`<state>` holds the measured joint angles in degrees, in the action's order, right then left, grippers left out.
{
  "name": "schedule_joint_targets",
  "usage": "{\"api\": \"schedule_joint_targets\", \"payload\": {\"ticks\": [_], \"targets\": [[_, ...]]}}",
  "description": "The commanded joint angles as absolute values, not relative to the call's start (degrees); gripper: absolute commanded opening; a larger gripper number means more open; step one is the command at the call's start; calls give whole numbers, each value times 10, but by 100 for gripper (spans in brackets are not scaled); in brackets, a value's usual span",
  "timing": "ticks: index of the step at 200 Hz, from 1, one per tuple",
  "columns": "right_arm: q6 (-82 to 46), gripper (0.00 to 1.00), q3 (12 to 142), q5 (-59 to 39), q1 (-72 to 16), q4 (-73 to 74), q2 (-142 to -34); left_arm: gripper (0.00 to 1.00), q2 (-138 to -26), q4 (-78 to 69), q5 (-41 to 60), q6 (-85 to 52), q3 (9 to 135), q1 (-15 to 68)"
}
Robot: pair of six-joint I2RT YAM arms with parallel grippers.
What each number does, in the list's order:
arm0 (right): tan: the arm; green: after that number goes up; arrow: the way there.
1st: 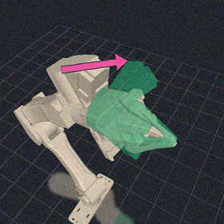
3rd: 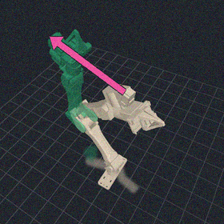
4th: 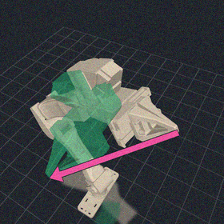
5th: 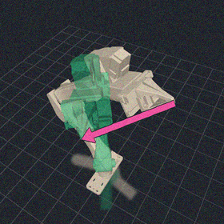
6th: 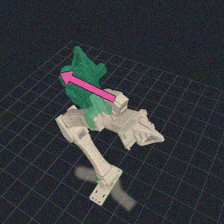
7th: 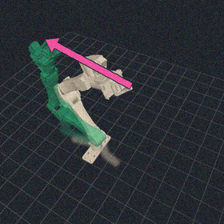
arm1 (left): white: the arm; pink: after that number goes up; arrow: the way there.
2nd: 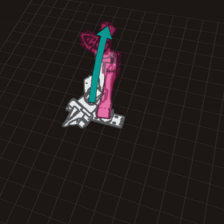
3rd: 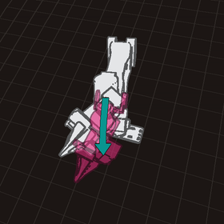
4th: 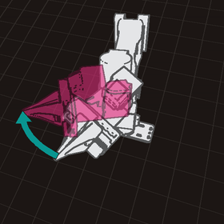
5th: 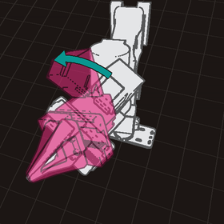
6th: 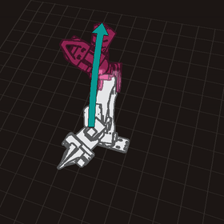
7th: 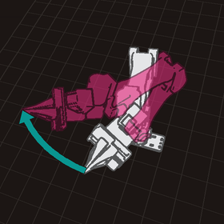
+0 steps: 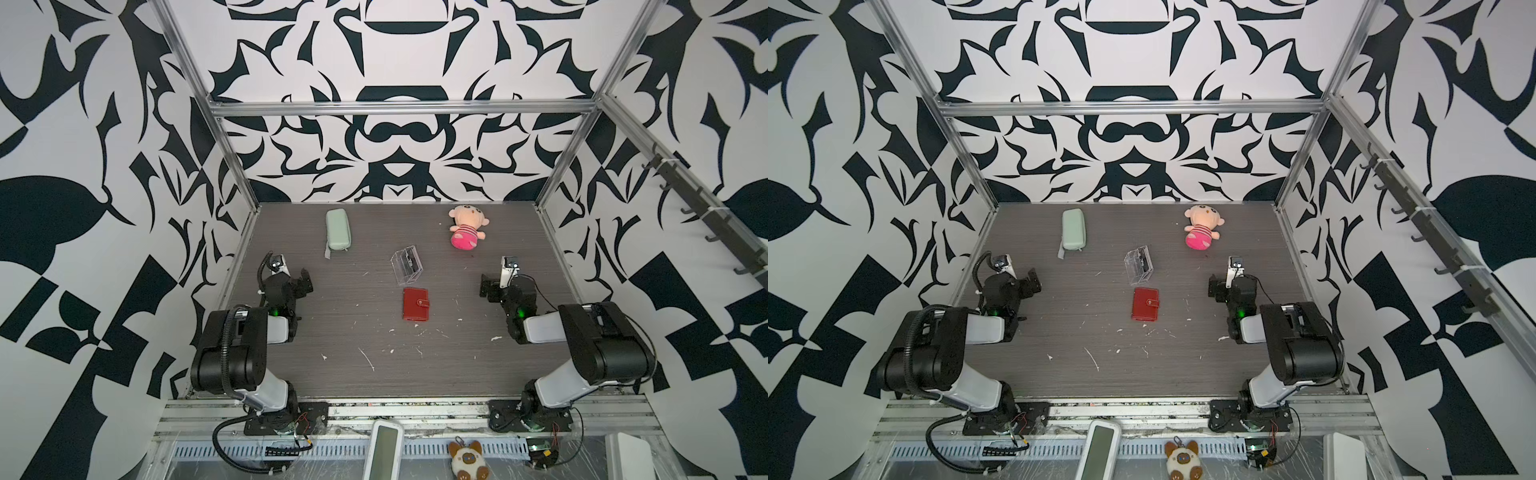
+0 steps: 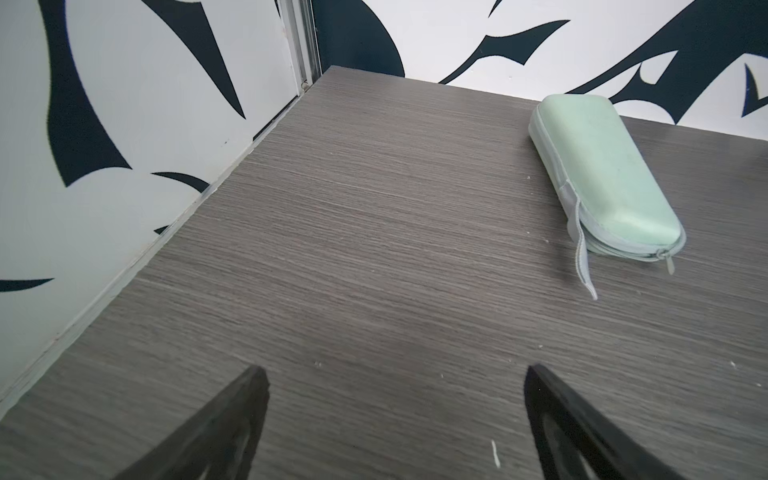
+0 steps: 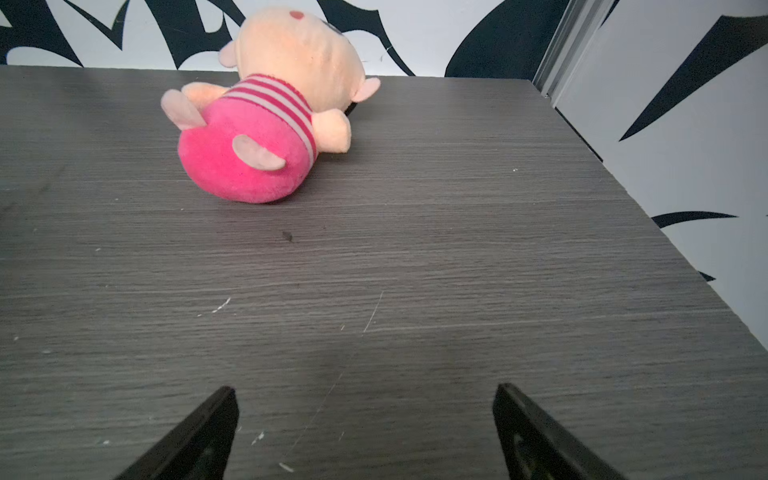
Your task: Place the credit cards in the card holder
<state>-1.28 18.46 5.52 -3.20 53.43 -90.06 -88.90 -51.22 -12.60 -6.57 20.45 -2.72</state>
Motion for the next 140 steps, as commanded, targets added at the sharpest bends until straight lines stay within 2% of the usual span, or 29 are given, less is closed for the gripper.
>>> {"api": "schedule_joint_targets", "payload": {"ticks": [1, 140], "targets": [[-10, 100, 197, 51, -35, 546, -895, 100, -887, -521, -126, -70, 213, -28], [-10, 100, 196, 59, -35, 548, -895, 100, -888, -522, -123, -67, 211, -28]]}}
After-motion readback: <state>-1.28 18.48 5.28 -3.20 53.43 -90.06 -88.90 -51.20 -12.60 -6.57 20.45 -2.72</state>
